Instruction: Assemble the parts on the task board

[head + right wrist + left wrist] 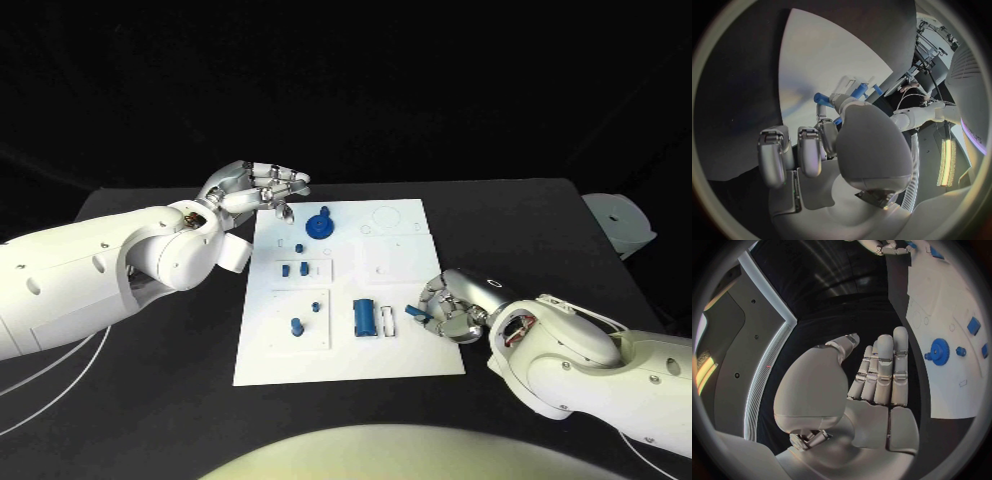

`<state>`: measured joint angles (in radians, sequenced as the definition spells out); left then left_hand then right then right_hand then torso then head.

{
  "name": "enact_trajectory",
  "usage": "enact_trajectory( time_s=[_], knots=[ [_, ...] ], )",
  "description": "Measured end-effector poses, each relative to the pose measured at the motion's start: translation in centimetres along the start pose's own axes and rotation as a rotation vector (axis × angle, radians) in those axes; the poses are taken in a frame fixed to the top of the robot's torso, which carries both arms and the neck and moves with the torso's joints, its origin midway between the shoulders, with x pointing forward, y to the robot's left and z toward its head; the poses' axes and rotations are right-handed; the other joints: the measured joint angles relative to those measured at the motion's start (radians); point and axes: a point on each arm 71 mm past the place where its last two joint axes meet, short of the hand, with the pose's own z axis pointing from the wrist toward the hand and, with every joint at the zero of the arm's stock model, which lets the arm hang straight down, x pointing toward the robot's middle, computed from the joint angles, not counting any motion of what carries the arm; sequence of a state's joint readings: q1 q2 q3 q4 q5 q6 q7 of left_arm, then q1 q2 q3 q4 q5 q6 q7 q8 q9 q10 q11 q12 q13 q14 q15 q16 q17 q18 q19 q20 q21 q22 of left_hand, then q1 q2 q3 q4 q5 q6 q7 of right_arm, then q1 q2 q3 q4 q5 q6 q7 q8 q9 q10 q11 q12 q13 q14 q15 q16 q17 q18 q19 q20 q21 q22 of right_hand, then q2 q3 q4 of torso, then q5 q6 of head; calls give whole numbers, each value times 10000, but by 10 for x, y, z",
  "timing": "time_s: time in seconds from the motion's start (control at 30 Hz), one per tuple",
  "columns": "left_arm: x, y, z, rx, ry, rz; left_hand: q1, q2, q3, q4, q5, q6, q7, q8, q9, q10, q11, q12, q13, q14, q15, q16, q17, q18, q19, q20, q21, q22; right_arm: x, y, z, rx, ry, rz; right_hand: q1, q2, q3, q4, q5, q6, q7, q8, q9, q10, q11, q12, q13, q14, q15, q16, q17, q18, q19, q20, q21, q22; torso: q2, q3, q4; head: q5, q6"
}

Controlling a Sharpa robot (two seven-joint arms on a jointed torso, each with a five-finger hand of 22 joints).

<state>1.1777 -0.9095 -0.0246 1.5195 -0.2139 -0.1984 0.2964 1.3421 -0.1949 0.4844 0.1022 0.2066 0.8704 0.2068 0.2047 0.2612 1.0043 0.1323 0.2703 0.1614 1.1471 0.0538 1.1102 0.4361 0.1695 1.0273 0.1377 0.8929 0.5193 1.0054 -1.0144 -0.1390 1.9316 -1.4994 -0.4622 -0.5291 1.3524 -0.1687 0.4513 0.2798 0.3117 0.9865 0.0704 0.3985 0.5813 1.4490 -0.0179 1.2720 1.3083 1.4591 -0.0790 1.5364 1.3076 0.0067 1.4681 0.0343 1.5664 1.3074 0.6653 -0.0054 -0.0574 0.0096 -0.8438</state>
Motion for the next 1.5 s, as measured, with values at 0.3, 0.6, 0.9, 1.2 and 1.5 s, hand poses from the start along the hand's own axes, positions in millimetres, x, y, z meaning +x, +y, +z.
enact_trajectory(
  time_s=[0.3, 0.6, 0.9, 1.2, 1.5],
  knots=[
    [1, 0, 0, -4, 17, -5, 0, 0, 0, 0, 0, 0, 0, 0, 0, 0, 0, 0, -1, 0, 0, 0, 0, 0, 0, 0, 0, 0, 7, 16, 7, -133, 236, 599, -637, -71, 501, -265, -224, 2, -2, 98, 0, -1, 0, 88, -1, 0, 1, 0, -1, 0, 0, 0, 0, 6, 6, 0, -2, -3, -28],
    [2, 0, 0, 0, 51, -13, 0, 0, 0, 0, 0, 0, 0, 0, 0, 0, 0, -1, -2, 0, 0, 0, 1, 0, 0, 0, 0, 0, 16, 22, 15, -26, 678, 919, -1514, -93, 480, 4, -353, 82, -31, 392, 312, 35, 37, 195, -2, 1, 1, 0, -2, 0, 0, 0, 0, 5, 10, 1, 1, 11, -49],
    [3, 0, 0, -1, 64, -17, 0, 0, 0, 0, 0, 0, 0, 0, 0, -36, 37, -1, 6, 0, 0, 0, 1, 0, 0, 0, -35, 0, 20, 23, 20, 58, 930, 963, -1879, -169, 339, 29, 118, 254, -174, 429, 342, 35, 37, 195, -3, 1, 1, 0, -2, 0, 0, 0, 0, 4, 7, 7, -6, 26, -57],
    [2, 0, 0, -10, 69, -17, 0, 0, 0, 0, 0, 0, 0, 0, 0, -36, 37, -1, 5, 0, 0, 0, 2, 0, 0, 0, -35, 1, 21, 22, 23, 82, 1038, 885, -2084, -102, 199, 83, 121, 284, -204, 470, 341, 34, 37, 195, -4, 1, 1, 0, -3, 0, 0, 0, 0, 3, 9, 14, -8, 38, -91],
    [3, 0, 0, -25, 89, -21, 0, 0, 0, 0, 0, 0, 0, 0, 0, -36, 37, 39, 4, 0, 0, 0, -9, 1, 0, 0, -34, -8, 23, 23, 24, 81, 1088, 838, -2651, -15, -181, 109, -438, 303, -172, 453, 338, 34, 37, 194, -5, 2, 2, 0, -3, 0, 0, 0, 0, 2, 6, 13, -14, 10, -93]
  ],
)
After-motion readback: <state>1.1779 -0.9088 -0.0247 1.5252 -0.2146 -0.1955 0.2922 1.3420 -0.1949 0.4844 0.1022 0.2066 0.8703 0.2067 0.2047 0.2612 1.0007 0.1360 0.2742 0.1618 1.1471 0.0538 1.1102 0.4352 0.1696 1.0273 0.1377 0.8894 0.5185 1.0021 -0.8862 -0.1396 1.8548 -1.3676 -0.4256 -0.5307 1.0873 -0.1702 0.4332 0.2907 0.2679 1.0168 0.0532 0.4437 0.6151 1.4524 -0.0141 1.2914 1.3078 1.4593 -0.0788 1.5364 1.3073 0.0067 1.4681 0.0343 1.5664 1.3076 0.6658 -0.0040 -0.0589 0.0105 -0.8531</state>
